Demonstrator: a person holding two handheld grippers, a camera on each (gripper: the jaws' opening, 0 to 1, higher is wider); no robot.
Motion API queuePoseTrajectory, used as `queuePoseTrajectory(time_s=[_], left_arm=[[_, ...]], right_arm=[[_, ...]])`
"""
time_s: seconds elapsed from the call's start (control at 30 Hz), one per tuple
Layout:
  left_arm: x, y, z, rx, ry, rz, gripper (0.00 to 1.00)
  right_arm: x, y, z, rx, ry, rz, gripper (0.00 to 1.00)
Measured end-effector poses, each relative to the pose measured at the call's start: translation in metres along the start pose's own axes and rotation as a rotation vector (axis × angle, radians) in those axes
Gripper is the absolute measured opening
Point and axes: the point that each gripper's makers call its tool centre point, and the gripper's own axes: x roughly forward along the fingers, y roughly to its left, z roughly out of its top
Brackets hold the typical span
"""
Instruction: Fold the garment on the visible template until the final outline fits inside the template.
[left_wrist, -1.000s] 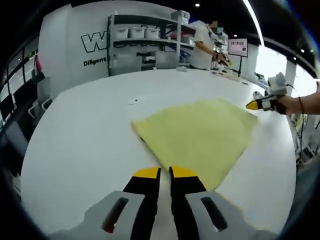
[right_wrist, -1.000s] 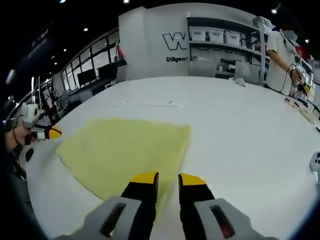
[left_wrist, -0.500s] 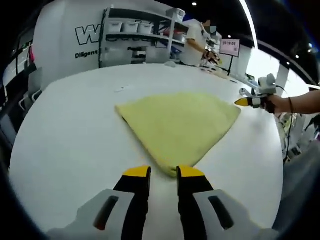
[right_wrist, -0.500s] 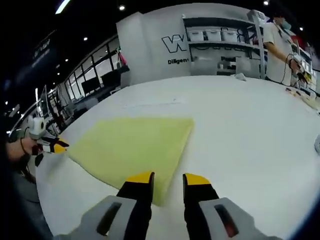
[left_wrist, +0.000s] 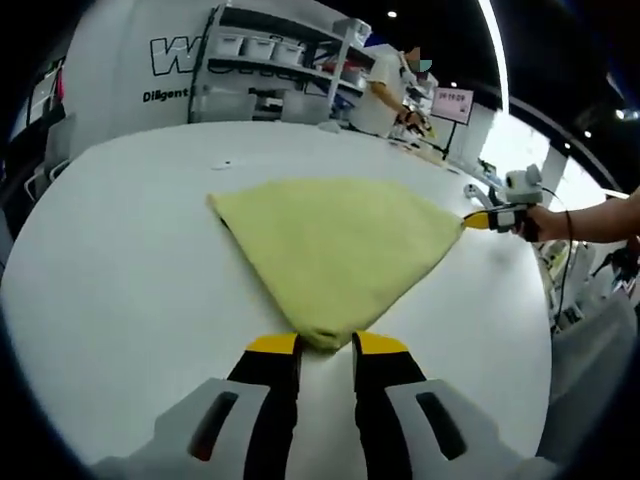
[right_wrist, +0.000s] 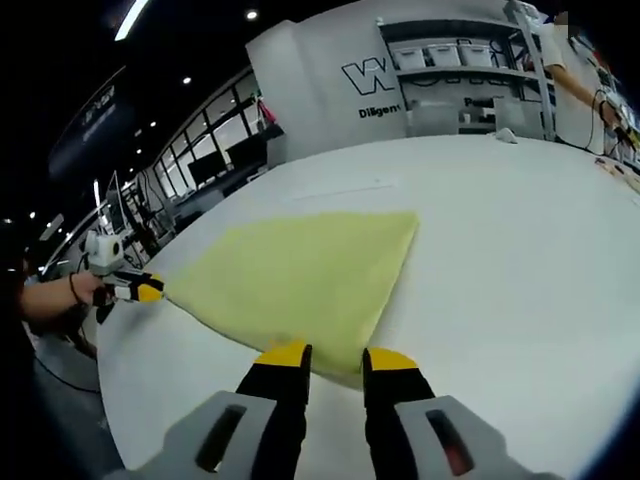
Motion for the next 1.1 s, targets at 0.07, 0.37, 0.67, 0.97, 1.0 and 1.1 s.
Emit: queuePoseTrajectory(time_s=[0.07,0.37,0.67,0.97,1.0,1.1], left_arm=[[0.003,0.002,0.001,-0.004,-0.003,-0.005,0.11],[-0.002,-0.004,0.006,0.062,-0.01,-0.067,0.01],[-0.019,-0.004,0.013,0.327,0.011,-0.133,0.0],[-0.014,0.006,-0.002,0.513,0.092,-0.083,0.0],[-0.015,0.007,-0.002,0.506,0.093,-0.078,0.0],[-0.015,0.007,-0.003,0.495,0.096,-0.081,0.0]], right_arm=[[0.001,-0.001,0.0,0.009,0.006,0.004,0.11],[0.0,-0.002,0.002,-0.083,0.029,-0.021,0.0],[-0.004,-0.007,0.001,-0.023,0.057,-0.03,0.0],[-0.004,-0.014,-0.009,-0.116,0.131,-0.095,0.0],[-0.005,-0.016,-0.011,-0.147,0.151,-0.111,0.0],[-0.002,-0.013,-0.014,-0.147,0.18,-0.103,0.0]])
